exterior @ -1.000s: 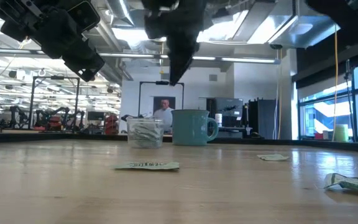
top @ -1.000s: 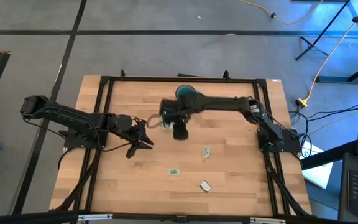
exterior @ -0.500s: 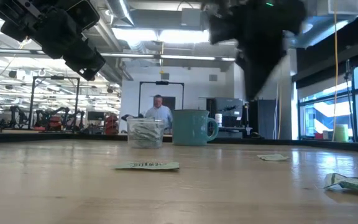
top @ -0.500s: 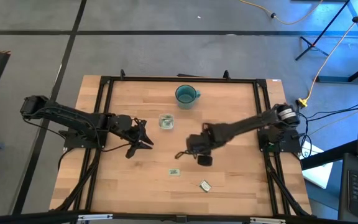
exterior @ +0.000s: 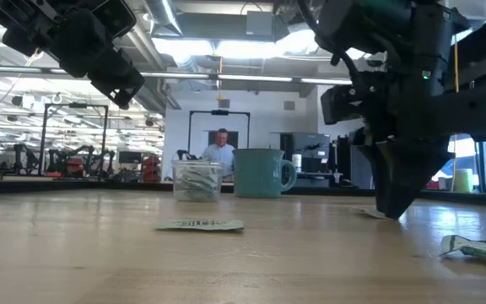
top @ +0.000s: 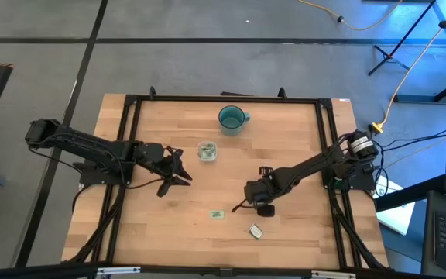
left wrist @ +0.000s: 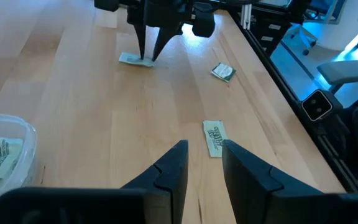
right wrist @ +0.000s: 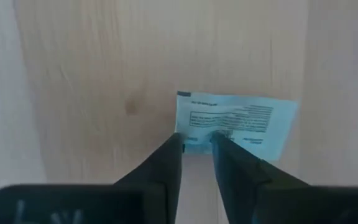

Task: Pick and place Stevia / Truvia into bins
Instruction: Put the green stevia packet into the transparent container, then put the dark green truvia packet into the transparent container

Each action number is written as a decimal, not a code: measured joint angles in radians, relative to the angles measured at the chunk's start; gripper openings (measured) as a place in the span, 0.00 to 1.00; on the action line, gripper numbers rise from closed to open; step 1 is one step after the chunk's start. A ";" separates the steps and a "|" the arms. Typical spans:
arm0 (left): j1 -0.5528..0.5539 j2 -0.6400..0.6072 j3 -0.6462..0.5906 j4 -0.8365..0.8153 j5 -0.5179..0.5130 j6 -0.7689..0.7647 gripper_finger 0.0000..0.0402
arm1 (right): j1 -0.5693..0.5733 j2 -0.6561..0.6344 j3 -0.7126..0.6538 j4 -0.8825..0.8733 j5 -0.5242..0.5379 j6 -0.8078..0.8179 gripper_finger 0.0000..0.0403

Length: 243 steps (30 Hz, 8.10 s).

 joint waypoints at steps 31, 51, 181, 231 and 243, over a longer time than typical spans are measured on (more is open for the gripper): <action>0.000 0.000 0.000 -0.001 -0.079 -0.120 0.23 | -0.168 -0.084 0.241 0.072 -0.002 -0.423 0.01; 0.000 0.000 0.000 -0.011 -0.076 -0.075 0.23 | -0.452 0.304 0.648 0.097 -0.152 -0.734 0.00; 0.166 0.396 0.459 -0.430 -0.413 0.312 0.25 | -0.154 -0.519 -0.226 0.422 -0.052 -0.184 0.31; 0.053 -0.032 -0.133 0.385 -0.241 0.047 0.20 | 0.335 0.137 0.124 0.177 0.017 0.138 0.15; 0.053 -0.032 -0.133 0.362 -0.241 0.047 0.20 | 0.328 0.140 0.138 0.168 -0.036 0.165 0.17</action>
